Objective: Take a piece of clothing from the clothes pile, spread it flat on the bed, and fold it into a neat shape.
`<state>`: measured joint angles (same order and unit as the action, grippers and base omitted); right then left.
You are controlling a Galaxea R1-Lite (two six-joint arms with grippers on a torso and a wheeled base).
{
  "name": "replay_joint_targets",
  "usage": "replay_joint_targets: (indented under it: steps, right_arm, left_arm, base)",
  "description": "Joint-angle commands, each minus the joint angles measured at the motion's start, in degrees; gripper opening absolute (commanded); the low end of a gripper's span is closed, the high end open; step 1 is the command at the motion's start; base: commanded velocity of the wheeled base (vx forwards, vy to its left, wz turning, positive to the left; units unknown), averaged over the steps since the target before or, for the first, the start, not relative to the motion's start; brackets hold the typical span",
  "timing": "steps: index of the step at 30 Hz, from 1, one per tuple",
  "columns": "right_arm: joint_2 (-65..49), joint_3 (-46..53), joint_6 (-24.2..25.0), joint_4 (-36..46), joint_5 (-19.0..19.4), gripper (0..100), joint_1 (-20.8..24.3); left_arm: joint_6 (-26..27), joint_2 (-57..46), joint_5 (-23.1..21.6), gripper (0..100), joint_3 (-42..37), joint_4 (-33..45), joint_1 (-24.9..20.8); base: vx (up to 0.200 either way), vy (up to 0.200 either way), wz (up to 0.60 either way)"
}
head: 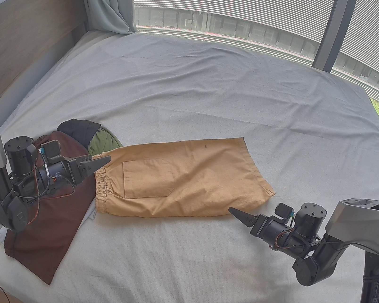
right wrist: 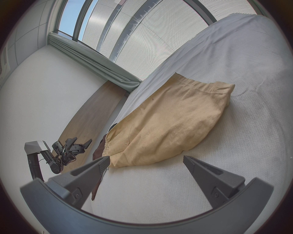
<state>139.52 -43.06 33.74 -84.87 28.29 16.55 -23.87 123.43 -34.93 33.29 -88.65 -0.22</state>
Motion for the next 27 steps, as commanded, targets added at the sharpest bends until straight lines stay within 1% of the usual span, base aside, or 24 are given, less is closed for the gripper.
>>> replay_joint_targets:
  steps: [1,3,5,8,11,14,18,20,22,27]
  right_arm:
    - [3.5,-2.0,0.1,0.0,-0.1,100,0.1]
    - [4.5,-2.9,0.1,0.1,-0.1,100,0.0]
    - [5.8,-4.0,0.4,0.0,-1.3,100,0.1]
    - [7.3,-6.3,2.9,-0.6,-3.7,100,0.8]
    - [7.7,-7.3,4.8,-0.7,-3.9,100,1.3]
    - [8.0,-8.1,5.0,-0.6,-3.9,100,1.8]
    - [9.6,-10.3,5.2,-0.7,-5.2,100,2.6]
    - [11.3,-14.1,5.3,-0.6,-7.7,100,3.6]
    - [12.3,-15.7,6.0,-0.6,-9.1,100,4.3]
    - [13.3,-18.0,8.2,-0.9,-9.3,100,5.7]
  left_arm:
    - [0.1,0.2,0.0,100,0.0,0.0,-0.1]
    - [0.1,0.2,0.0,100,0.0,0.0,-0.1]
    - [0.1,0.2,0.0,100,0.0,0.0,0.0]
    - [0.1,0.1,0.0,100,0.1,0.0,0.0]
    - [0.1,0.1,-0.1,100,0.1,0.0,0.0]
    - [0.1,0.2,-0.1,100,0.1,0.0,0.0]
    - [0.1,0.2,-0.1,100,0.0,0.0,-0.1]
    - [0.1,0.3,-0.1,100,0.0,0.0,0.0]
    - [0.1,0.3,-0.1,100,0.0,0.0,-0.1]
    - [0.1,0.3,-0.1,100,0.0,0.0,-0.1]
  base:
    - [0.0,0.0,0.0]
    - [0.0,0.0,0.0]
    - [0.0,0.0,0.0]
    - [0.0,0.0,0.0]
    - [0.0,0.0,0.0]
    - [0.0,0.0,0.0]
    - [0.0,0.0,0.0]
    - [0.0,0.0,0.0]
    - [0.0,0.0,0.0]
    - [0.0,0.0,0.0]
